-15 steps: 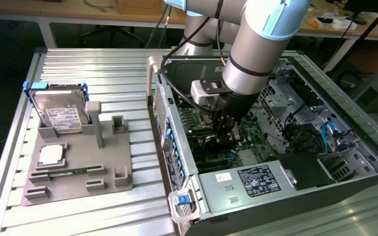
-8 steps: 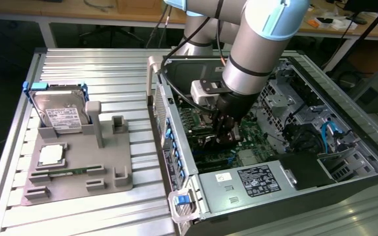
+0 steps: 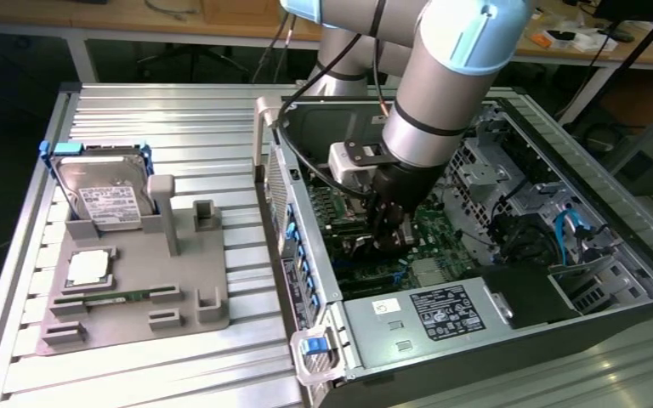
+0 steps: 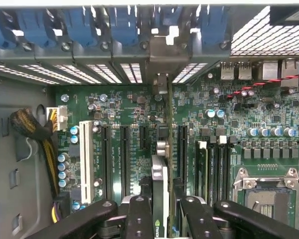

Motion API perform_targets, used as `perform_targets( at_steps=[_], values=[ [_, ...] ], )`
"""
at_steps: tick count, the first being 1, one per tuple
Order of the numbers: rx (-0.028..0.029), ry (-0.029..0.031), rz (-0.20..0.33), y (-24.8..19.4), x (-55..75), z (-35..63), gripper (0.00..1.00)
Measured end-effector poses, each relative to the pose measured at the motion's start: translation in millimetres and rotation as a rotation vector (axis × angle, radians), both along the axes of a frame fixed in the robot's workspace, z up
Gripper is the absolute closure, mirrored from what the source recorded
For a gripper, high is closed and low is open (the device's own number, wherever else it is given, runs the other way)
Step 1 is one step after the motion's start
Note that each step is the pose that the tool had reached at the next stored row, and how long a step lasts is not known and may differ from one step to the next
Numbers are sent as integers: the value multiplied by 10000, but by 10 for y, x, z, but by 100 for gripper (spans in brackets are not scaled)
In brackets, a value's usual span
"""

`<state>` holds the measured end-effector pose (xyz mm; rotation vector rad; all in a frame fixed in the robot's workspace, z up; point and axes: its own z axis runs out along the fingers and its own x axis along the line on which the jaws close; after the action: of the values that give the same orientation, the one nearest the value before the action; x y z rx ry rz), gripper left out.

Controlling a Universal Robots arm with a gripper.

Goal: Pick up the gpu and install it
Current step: 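Insert the gpu into the slot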

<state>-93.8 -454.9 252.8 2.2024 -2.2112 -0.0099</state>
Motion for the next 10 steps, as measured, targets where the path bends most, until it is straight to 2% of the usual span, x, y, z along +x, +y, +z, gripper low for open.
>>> perform_targets(
  at_steps=[10],
  values=[
    [4, -3, 0, 0, -1, -8, 73]
  ],
)
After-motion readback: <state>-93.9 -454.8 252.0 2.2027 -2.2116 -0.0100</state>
